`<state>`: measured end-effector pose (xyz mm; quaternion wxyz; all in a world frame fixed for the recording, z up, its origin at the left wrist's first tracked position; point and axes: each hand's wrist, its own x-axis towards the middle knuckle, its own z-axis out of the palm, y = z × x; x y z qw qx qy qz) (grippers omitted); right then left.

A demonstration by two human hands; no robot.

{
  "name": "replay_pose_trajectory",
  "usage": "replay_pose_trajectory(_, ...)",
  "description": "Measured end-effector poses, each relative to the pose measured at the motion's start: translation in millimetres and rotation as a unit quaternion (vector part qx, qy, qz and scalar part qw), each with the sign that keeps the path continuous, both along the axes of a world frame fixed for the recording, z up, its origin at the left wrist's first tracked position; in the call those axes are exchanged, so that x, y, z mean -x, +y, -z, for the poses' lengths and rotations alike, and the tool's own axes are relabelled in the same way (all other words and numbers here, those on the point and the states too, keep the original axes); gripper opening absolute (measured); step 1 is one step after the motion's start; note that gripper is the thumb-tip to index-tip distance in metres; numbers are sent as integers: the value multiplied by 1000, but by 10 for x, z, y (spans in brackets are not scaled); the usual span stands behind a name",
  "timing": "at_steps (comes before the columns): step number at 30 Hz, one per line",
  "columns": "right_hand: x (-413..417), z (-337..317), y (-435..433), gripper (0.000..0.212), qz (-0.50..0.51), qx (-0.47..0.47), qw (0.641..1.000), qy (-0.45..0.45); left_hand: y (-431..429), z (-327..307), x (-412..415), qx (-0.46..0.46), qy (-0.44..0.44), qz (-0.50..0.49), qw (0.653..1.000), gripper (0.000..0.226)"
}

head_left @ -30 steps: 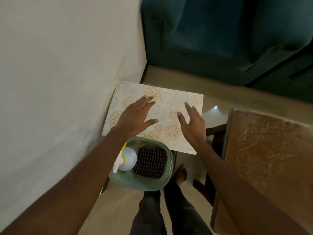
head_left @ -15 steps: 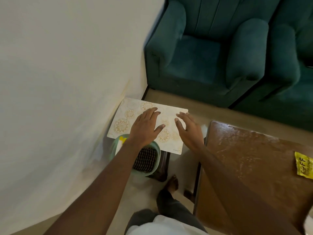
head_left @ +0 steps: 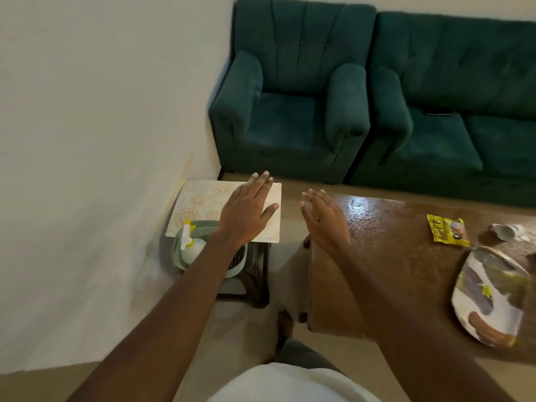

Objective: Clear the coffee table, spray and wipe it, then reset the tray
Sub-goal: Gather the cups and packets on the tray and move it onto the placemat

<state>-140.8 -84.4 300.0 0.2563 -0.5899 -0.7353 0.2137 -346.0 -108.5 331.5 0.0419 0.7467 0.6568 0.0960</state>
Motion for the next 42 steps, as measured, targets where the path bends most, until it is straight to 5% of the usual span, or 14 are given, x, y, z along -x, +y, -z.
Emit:
replay_pose_trajectory(12,-1464,-269,-653,53,66,9,996,-59,-409,-90,-1307,-3,8,77,997,68)
replay_pose_trajectory(29,-4793,-4,-1554,51,132,50,987,-78,-1009,54,-4679,9,-34,141,989,64)
replay_pose_trajectory(42,-5985,94,-1580,49,182,65,978,-73,-827,262,-5906,37,-13,163,986,65)
